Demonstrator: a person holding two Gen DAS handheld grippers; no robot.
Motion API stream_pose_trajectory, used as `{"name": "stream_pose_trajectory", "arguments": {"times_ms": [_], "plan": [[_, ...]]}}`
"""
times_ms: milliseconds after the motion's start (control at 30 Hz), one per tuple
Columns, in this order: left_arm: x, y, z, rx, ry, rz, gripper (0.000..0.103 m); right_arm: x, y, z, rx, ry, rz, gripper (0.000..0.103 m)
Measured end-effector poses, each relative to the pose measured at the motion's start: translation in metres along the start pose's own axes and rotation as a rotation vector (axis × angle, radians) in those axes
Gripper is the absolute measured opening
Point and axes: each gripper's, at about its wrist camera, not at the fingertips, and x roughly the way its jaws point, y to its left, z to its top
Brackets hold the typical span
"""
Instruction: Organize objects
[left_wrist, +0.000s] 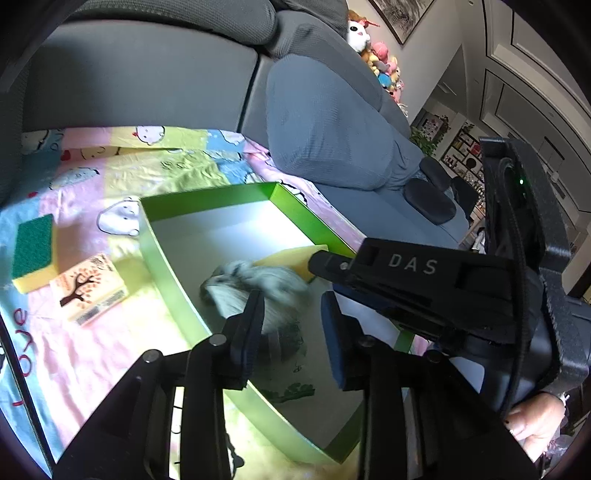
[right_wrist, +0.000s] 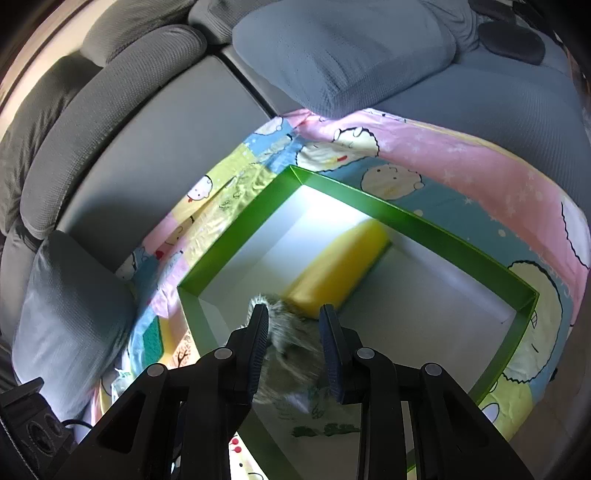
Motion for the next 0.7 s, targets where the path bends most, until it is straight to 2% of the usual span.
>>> {"name": "stream_pose_trajectory", "arguments": {"times_ms": [200,333,467,567,700], "plan": [[-0.016,0.006,0.003,-0.008,-0.037,0.014,0.036,-0.004,0.003,0.001,-0.013,-0.017,0.008,0.031],[-0.025,0.01,0.004,-0.013,-0.056,0.027,0.04,-0.007,0.005,0.001,-0.022,-0.028,0.015,0.036],[-0.031,0.018,0.006,-0.023,-0.071,0.056,0.044,-0.009,0.009,0.0,-0.038,-0.041,0.02,0.037],[-0.036,0.024,0.006,-0.022,-0.077,0.106,0.046,-0.01,0.011,0.0,-0.046,-0.043,0.024,0.038],[-0.043,0.034,0.007,-0.034,-0.09,0.149,0.054,-0.011,0.013,-0.001,-0.046,-0.047,0.036,0.048]]}}
